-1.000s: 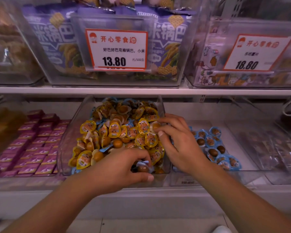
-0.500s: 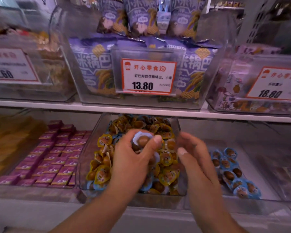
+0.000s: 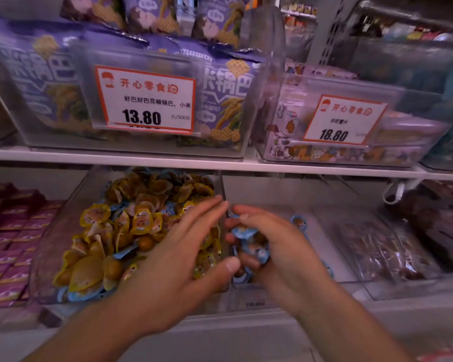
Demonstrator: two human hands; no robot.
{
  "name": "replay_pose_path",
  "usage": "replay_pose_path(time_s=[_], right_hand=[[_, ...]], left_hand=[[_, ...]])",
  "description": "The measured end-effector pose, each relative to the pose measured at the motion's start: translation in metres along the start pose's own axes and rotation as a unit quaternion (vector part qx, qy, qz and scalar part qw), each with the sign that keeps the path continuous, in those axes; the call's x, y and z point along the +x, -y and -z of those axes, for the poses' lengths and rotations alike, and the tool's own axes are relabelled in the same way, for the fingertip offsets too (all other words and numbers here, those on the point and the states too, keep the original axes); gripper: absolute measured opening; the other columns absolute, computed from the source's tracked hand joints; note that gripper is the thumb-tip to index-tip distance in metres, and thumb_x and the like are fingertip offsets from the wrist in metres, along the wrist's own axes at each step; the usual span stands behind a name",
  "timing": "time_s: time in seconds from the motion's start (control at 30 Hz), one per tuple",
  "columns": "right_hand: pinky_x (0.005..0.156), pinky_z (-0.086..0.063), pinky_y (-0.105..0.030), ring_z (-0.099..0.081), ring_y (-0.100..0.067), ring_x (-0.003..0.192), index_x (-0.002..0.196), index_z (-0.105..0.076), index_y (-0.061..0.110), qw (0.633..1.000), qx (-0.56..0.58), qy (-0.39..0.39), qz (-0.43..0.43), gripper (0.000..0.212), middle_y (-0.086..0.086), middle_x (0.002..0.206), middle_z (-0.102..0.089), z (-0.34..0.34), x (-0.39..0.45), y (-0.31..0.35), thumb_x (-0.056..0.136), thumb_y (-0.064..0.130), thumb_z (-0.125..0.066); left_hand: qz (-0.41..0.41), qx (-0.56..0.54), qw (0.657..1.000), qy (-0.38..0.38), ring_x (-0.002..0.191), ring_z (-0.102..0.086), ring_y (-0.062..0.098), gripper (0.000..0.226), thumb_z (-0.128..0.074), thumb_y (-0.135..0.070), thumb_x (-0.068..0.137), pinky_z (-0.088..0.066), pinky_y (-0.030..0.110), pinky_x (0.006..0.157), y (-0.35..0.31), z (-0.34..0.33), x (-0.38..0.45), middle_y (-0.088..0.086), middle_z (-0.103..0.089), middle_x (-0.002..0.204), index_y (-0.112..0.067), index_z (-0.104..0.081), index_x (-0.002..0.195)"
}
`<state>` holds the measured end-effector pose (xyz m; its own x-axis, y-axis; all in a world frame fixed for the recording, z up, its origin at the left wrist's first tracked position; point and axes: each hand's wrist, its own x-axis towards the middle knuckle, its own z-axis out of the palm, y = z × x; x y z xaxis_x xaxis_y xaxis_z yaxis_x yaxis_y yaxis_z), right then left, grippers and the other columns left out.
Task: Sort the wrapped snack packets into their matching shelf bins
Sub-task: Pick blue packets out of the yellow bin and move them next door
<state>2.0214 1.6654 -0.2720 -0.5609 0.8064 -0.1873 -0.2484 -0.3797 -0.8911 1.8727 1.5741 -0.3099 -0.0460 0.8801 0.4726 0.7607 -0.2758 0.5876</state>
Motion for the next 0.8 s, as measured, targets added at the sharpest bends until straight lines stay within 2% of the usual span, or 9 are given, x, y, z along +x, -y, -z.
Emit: replay_pose_path(time_s=[0.13, 0.23, 0.33, 0.4, 0.47, 0.57, 0.63, 0.73, 0.8], right_hand=[[0.045, -0.05, -0.025, -0.065, -0.017, 0.056, 0.096, -0.067, 0.003, 0.991, -0.049, -0.128, -0.013, 0.011, -0.014, 0.077, -0.068, 0.046, 0.048, 0.017, 0.092, 0.013, -0.063], [0.051, -0.047, -0.026, -0.057, -0.012, 0.056, 0.092, -0.057, 0.015, 0.985, -0.018, -0.164, -0.043, 0.021, -0.006, 0.08, -0.061, 0.075, 0.083, 0.024, 0.097, 0.035, -0.056], [0.08, -0.04, -0.029, -0.054, -0.009, 0.087, 0.113, -0.062, 0.021, 0.961, -0.191, -0.2, 0.018, 0.028, 0.007, 0.11, -0.059, 0.098, 0.098, 0.023, 0.1, 0.041, -0.049], [0.091, -0.045, -0.034, -0.062, -0.014, 0.098, 0.106, -0.069, 0.019, 0.922, -0.312, -0.206, 0.1, 0.022, 0.003, 0.107, -0.07, 0.1, 0.096, 0.017, 0.099, 0.03, -0.052], [0.095, -0.051, -0.038, -0.067, -0.017, 0.099, 0.087, -0.071, 0.022, 0.895, -0.362, -0.181, 0.187, 0.017, -0.001, 0.097, -0.074, 0.086, 0.086, 0.011, 0.094, 0.016, -0.056], [0.084, -0.053, -0.022, -0.066, -0.002, 0.092, 0.093, -0.07, 0.029, 0.83, -0.439, -0.108, 0.327, 0.019, 0.014, 0.094, -0.072, 0.047, 0.061, 0.001, 0.088, 0.021, -0.054], [0.081, -0.049, -0.014, -0.063, 0.0, 0.093, 0.099, -0.07, 0.026, 0.77, -0.495, 0.003, 0.402, 0.021, 0.012, 0.096, -0.069, 0.018, 0.041, -0.009, 0.089, 0.022, -0.052], [0.088, -0.046, -0.02, -0.058, -0.007, 0.099, 0.114, -0.068, 0.023, 0.65, -0.622, 0.195, 0.39, 0.025, 0.007, 0.106, -0.066, -0.019, 0.02, -0.038, 0.094, 0.019, -0.053], [0.093, -0.046, -0.029, -0.054, -0.013, 0.109, 0.125, -0.062, 0.026, 0.615, -0.673, 0.265, 0.314, 0.032, 0.004, 0.118, -0.059, -0.032, 0.019, -0.058, 0.097, 0.021, -0.049]], left_hand=[[0.037, 0.05, 0.998, -0.013, 0.117, -0.052, -0.011, 0.038, -0.05, -0.054, 0.093, -0.048, 0.025, 0.097, 0.027, 0.015, 0.004, -0.032, -0.056, 0.124, -0.045, -0.053, 0.13], [0.021, 0.134, 0.99, 0.036, 0.104, -0.058, -0.007, 0.021, -0.053, -0.041, 0.096, -0.051, 0.026, 0.091, 0.045, 0.028, 0.002, -0.028, -0.063, 0.109, -0.041, -0.066, 0.113], [0.022, 0.161, 0.985, 0.059, 0.097, -0.057, -0.01, 0.025, -0.052, -0.039, 0.091, -0.042, 0.007, 0.085, 0.055, 0.045, -0.002, -0.031, -0.061, 0.1, -0.036, -0.07, 0.108], [0.026, 0.174, 0.982, 0.068, 0.092, -0.059, -0.009, 0.027, -0.051, -0.04, 0.089, -0.045, 0.01, 0.081, 0.059, 0.059, -0.003, -0.03, -0.061, 0.098, -0.033, -0.072, 0.105], [0.033, 0.186, 0.98, 0.064, 0.09, -0.064, -0.001, 0.028, -0.051, -0.04, 0.086, -0.05, 0.023, 0.081, 0.062, 0.072, -0.005, -0.021, -0.068, 0.096, -0.031, -0.074, 0.1], [0.055, 0.201, 0.974, 0.086, 0.087, -0.065, 0.001, 0.02, -0.06, -0.04, 0.083, -0.052, 0.028, 0.079, 0.064, 0.086, -0.01, -0.02, -0.07, 0.091, -0.033, -0.075, 0.094], [0.068, 0.208, 0.969, 0.117, 0.089, -0.063, 0.0, 0.027, -0.059, -0.055, 0.081, -0.05, 0.029, 0.082, 0.063, 0.089, -0.013, -0.022, -0.068, 0.091, -0.036, -0.074, 0.094], [0.085, 0.255, 0.945, 0.184, 0.106, -0.056, 0.006, 0.057, -0.048, -0.08, 0.071, -0.044, 0.036, 0.094, 0.064, 0.084, -0.021, -0.02, -0.062, 0.106, -0.039, -0.07, 0.104], [0.092, 0.306, 0.922, 0.221, 0.117, -0.046, 0.012, 0.062, -0.048, -0.082, 0.069, -0.038, 0.038, 0.101, 0.065, 0.08, -0.027, -0.021, -0.053, 0.12, -0.045, -0.064, 0.115]])
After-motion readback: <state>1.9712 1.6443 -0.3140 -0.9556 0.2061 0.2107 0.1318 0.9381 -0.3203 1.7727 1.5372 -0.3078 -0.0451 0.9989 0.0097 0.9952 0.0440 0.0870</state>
